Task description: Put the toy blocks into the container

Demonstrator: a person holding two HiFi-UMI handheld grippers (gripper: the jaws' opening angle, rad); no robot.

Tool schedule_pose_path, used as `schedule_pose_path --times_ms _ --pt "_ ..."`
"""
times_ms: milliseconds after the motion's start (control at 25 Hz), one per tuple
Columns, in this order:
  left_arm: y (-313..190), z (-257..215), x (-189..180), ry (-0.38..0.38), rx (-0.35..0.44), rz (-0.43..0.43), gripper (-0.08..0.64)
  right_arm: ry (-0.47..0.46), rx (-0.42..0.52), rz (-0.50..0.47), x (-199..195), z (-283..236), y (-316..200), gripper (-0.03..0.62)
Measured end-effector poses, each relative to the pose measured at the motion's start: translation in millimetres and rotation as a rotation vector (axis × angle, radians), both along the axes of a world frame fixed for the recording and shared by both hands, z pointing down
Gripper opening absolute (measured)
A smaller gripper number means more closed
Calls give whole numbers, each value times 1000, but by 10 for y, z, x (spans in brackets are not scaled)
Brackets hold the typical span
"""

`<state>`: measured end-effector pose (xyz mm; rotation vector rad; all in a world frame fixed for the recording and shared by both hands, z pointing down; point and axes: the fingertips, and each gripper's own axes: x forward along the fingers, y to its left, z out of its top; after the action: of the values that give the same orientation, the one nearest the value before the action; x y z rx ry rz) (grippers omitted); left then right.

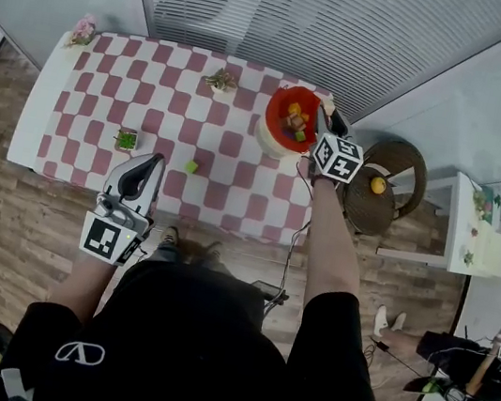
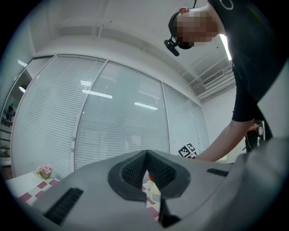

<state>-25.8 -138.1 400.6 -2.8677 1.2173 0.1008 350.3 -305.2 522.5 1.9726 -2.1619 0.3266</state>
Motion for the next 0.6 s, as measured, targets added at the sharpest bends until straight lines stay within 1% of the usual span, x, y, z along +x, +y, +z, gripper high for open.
schedule_pose_path --times_ms 80,160,280,440,560,600 --pt "-9 -45 -3 12 2 -7 6 -5 -42 2 8 147 -10 140" --pt "-2 5 -30 -1 -1 -8 6 -3 -76 -1 -1 258 -11 140" --pt "-6 48 -50 -11 -5 -11 6 2 -100 -6 -18 330 -29 140" --pt "-4 49 -56 -8 -6 -12 6 9 -112 -11 -42 339 -48 140" --pt "-8 47 -66 -6 -9 -12 6 35 -91 -12 -53 309 -58 144" --pt "-10 45 -70 -5 -9 -12 6 46 -83 -15 -56 304 -69 155"
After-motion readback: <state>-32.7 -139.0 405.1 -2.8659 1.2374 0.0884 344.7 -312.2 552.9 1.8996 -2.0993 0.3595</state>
